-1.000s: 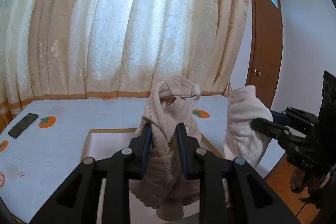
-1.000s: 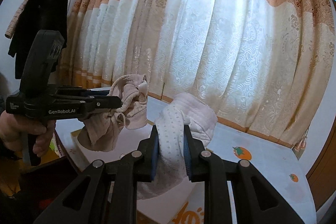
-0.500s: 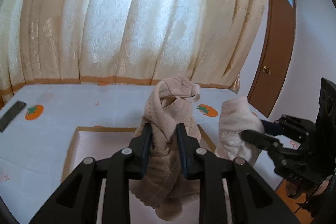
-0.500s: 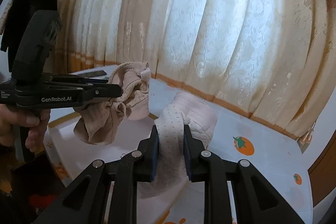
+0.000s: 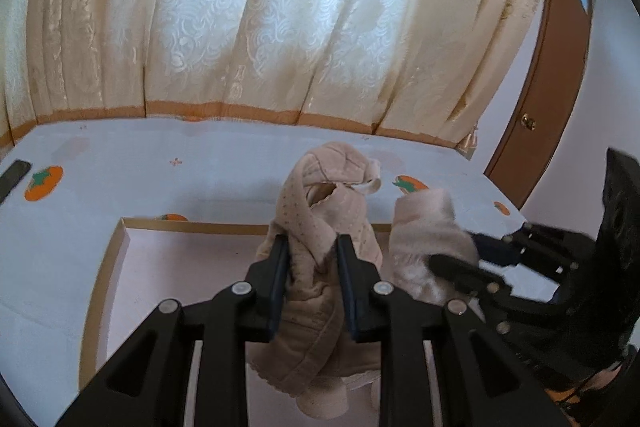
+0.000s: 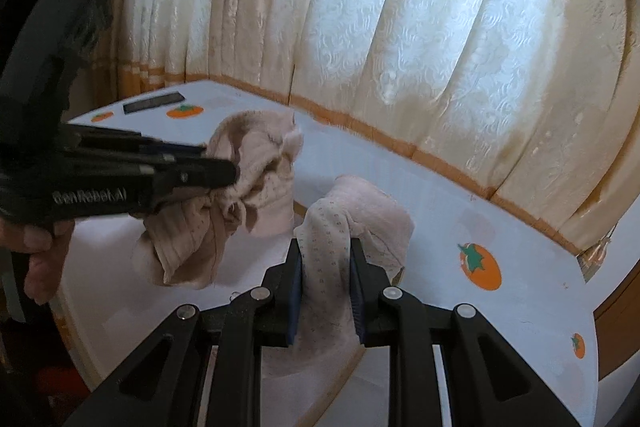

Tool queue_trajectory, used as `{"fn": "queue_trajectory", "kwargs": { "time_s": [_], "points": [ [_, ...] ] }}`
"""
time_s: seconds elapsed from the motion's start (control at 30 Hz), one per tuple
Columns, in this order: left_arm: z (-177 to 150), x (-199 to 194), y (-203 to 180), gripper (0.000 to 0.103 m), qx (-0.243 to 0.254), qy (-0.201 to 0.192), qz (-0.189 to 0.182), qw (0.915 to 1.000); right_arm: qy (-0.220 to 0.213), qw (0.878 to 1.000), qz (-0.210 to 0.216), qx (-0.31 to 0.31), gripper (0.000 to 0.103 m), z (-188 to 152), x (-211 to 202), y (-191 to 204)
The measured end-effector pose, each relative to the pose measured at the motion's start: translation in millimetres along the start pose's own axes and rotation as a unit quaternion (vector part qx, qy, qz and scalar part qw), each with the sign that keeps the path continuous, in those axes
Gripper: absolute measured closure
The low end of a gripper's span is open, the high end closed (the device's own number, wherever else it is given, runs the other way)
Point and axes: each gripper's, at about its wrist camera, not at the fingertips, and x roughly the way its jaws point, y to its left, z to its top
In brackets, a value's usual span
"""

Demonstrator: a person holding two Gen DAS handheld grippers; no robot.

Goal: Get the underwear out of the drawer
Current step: 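Lower beige underwear into tray with left tool while right tool lowers white dotted underwear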

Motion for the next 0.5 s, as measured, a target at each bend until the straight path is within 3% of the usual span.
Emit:
{"fn": "queue_trajectory", "kwargs": {
  "time_s": [0.37,0.5],
  "points": [
    [-2,39,7,0.080,-0.018,0.052,0.018,0.9983,0.059,0.998,0.020,0.009,0.079,3,37,-17],
    [-1,43,1,0.072,-0.006,0.058,0.027,0.9979,0.068,0.997,0.027,0.032,0.078,4,45,-24]
  ]
}}
